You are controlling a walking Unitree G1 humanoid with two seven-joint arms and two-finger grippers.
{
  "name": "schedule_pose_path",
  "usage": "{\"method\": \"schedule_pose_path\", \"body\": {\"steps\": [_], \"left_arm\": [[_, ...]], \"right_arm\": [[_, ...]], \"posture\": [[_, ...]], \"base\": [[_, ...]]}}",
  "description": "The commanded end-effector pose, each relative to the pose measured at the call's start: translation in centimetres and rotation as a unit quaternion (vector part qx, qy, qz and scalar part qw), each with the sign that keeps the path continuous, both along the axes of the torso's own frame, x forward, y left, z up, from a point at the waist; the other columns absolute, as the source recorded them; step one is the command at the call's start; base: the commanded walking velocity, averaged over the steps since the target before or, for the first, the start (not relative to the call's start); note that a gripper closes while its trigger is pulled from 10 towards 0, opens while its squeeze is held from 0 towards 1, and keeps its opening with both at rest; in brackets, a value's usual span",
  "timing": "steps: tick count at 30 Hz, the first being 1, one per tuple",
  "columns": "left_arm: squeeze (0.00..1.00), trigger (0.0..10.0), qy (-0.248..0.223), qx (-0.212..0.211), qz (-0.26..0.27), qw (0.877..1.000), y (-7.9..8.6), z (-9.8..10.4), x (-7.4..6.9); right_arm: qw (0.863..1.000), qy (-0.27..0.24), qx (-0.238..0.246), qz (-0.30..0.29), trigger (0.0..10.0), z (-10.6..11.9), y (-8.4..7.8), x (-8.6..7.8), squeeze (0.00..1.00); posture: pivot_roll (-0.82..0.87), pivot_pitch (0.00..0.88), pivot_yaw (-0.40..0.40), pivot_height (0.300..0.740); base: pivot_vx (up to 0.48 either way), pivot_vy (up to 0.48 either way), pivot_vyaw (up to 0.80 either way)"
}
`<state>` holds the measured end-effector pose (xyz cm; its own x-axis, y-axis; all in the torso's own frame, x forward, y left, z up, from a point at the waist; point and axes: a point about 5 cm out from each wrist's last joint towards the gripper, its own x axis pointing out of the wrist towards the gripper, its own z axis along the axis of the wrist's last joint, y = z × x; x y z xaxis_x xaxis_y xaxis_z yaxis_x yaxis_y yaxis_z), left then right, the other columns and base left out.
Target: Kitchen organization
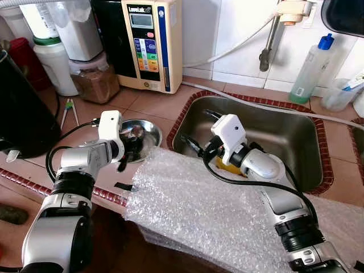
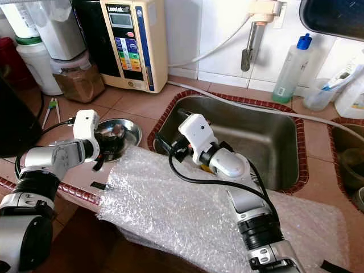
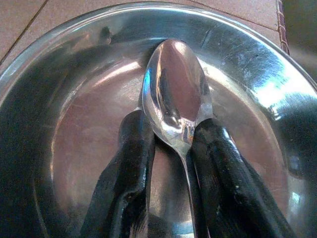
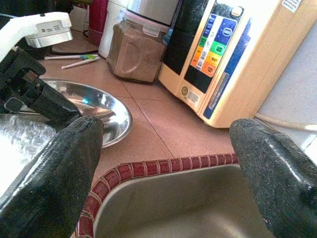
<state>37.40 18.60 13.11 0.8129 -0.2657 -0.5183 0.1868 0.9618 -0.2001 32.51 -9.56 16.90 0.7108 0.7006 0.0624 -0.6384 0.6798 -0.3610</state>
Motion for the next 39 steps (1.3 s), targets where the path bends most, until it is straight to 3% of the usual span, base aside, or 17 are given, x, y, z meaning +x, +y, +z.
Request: {"method": "schedule_pose_path", "body": {"steps": [1, 4, 11, 19, 24, 31, 39], "left_arm": [[0.00, 0.0, 0.001, 0.025, -0.001, 1.000, 0.6, -0.8, 0.0], [0.00, 0.0, -0.016, 0.048, 0.000, 0.999, 0.8, -1.1, 0.1], [0.00, 0.0, -0.031, 0.051, 0.025, 0.998, 0.9, -1.3, 0.4], [0.00, 0.0, -0.066, 0.039, 0.014, 0.997, -0.5, -0.8, 1.1], [0.00, 0.0, -0.135, 0.047, -0.002, 0.990, -1.6, 1.2, 1.9], [0.00, 0.0, -0.160, 0.045, 0.000, 0.986, -1.7, 2.4, 2.2], [0.00, 0.0, -0.228, 0.015, 0.022, 0.973, -1.3, 4.9, 2.8]], "right_arm": [[1.000, 0.000, -0.004, 0.002, 10.0, 0.1, 0.0, 0.1, 0.00], [1.000, -0.001, -0.005, 0.000, 10.0, 0.1, 0.0, 0.2, 0.00], [1.000, 0.002, -0.003, -0.002, 10.0, 0.0, 0.0, 0.1, 0.00], [1.000, 0.004, -0.004, -0.004, 10.0, -0.1, -0.1, 0.0, 0.00], [1.000, 0.005, -0.005, -0.005, 10.0, -0.1, -0.3, -0.1, 0.00], [1.000, 0.008, -0.006, -0.008, 10.0, -0.2, -0.4, 0.1, 0.00], [1.000, 0.006, -0.007, -0.008, 10.0, 0.0, -0.3, 0.4, 0.00]], "posture": [[-0.02, 0.000, 0.065, 0.740], [-0.03, 0.000, 0.061, 0.740], [-0.04, 0.000, 0.064, 0.740], [-0.05, 0.000, 0.064, 0.740], [-0.05, 0.000, 0.057, 0.740], [-0.05, 0.000, 0.045, 0.740], [-0.04, 0.000, 0.034, 0.740]], "base": [[0.000, 0.000, 0.00], [0.000, 0.000, 0.00], [0.000, 0.000, 0.00], [0.000, 0.000, 0.00], [0.000, 0.000, 0.00], [0.000, 0.000, 0.00], [0.000, 0.000, 0.00]]}}
